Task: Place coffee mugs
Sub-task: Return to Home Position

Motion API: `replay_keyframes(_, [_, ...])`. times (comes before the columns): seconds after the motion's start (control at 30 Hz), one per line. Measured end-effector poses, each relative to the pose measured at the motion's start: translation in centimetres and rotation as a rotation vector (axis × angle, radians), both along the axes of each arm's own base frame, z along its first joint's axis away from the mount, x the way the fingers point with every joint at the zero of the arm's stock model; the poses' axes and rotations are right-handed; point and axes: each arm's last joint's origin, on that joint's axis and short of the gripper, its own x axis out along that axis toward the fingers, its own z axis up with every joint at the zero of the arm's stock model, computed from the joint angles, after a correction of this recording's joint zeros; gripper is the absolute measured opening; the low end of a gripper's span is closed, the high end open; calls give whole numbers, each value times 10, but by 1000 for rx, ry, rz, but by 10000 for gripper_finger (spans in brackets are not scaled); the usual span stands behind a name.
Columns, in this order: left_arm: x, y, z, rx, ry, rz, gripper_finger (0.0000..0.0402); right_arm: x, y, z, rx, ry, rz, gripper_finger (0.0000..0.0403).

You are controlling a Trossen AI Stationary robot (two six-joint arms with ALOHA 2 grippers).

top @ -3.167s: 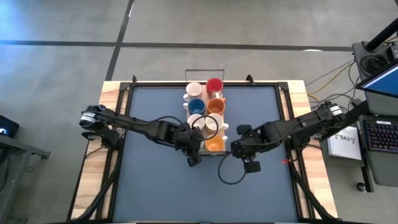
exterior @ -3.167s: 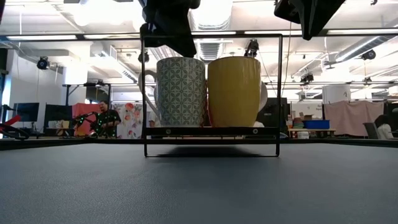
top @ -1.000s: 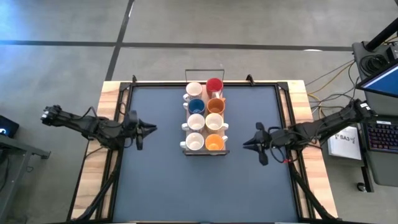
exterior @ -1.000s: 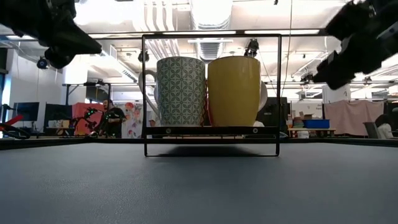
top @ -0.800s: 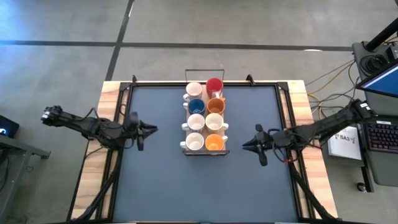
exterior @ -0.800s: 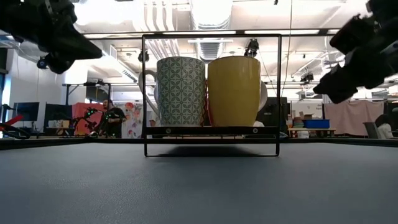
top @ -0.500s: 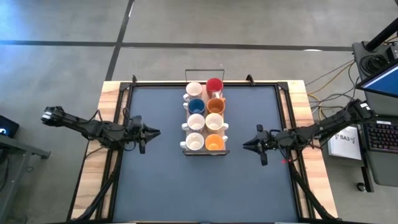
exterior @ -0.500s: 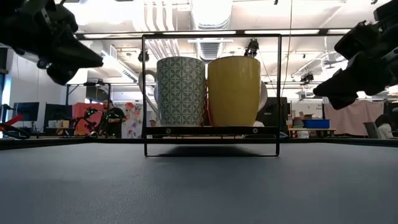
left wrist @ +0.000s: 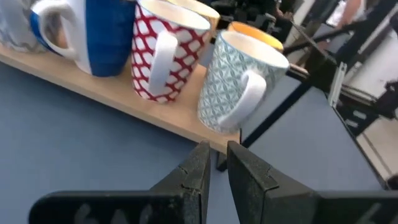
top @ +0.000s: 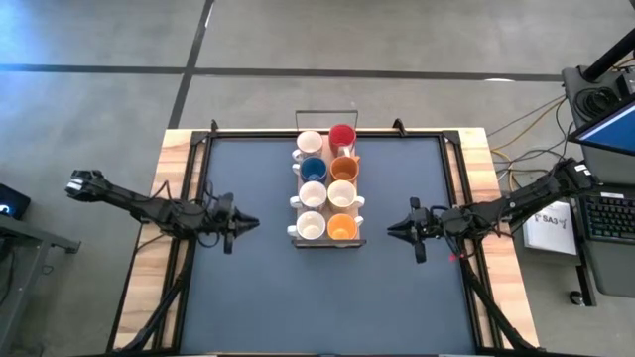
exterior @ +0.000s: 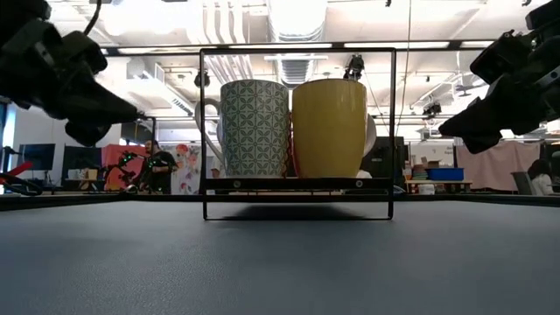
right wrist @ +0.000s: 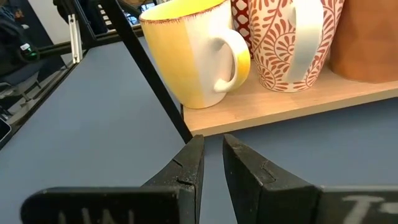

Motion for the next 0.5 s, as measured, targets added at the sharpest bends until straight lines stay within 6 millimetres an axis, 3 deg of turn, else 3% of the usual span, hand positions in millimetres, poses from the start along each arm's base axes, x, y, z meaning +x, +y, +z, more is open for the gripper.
replay_keyframes(0.27, [-1,-1,-13,90,-27,-75,36,0,0,0,0,0,0,50])
replay_keyframes(0.5, [0,-2,-7,198,-75,-102,36,0,0,0,0,1,0,50])
